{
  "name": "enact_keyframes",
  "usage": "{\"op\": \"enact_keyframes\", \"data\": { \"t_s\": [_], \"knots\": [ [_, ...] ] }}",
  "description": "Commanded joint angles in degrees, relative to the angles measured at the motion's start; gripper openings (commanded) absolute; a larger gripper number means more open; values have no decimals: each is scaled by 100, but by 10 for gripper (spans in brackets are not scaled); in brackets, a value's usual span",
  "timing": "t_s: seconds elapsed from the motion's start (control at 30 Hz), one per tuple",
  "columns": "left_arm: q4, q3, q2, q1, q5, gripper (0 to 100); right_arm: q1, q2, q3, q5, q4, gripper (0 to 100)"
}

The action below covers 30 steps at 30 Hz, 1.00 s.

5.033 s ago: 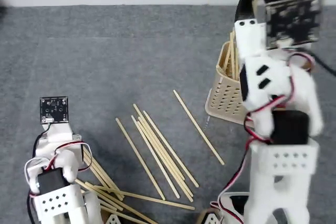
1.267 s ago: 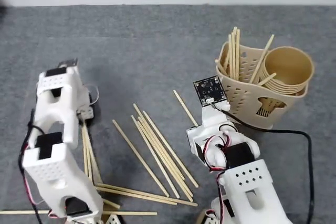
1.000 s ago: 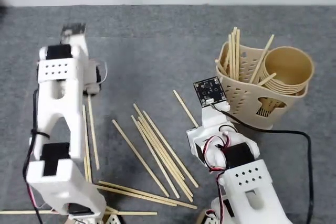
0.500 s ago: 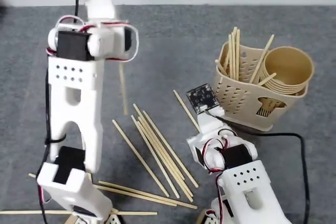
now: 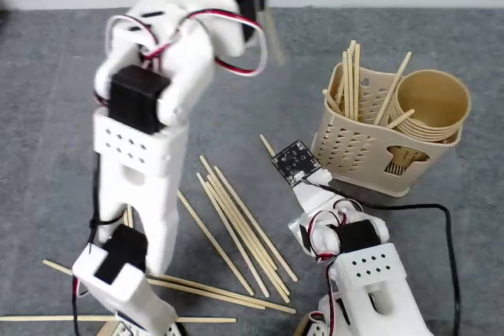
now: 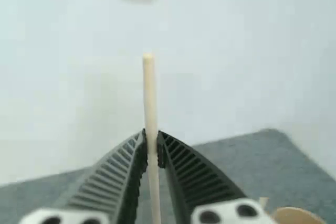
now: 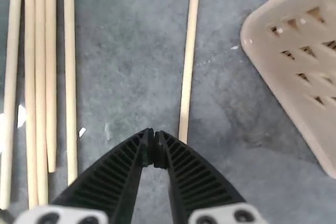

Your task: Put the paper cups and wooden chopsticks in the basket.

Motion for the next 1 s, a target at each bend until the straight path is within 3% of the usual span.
{"op": "enact_keyframes", "data": {
  "t_s": [0.0, 0.23, 0.5, 0.73, 0.97],
  "knots": [
    [-457, -233, -237, 387, 53, 12, 57, -145, 9, 123, 40, 9],
    [-712, -224, 343, 870, 53, 12, 57, -145, 9, 123, 48, 9],
    [-246, -233, 985, 1099, 44, 21, 57, -145, 9, 114, 40, 9],
    [800, -268, 686, 1108, 79, 221, 57, -145, 9, 88, 13, 9],
    [1565, -233, 44, 343, 62, 121, 57, -145, -18, 79, 13, 9]
  ]
}}
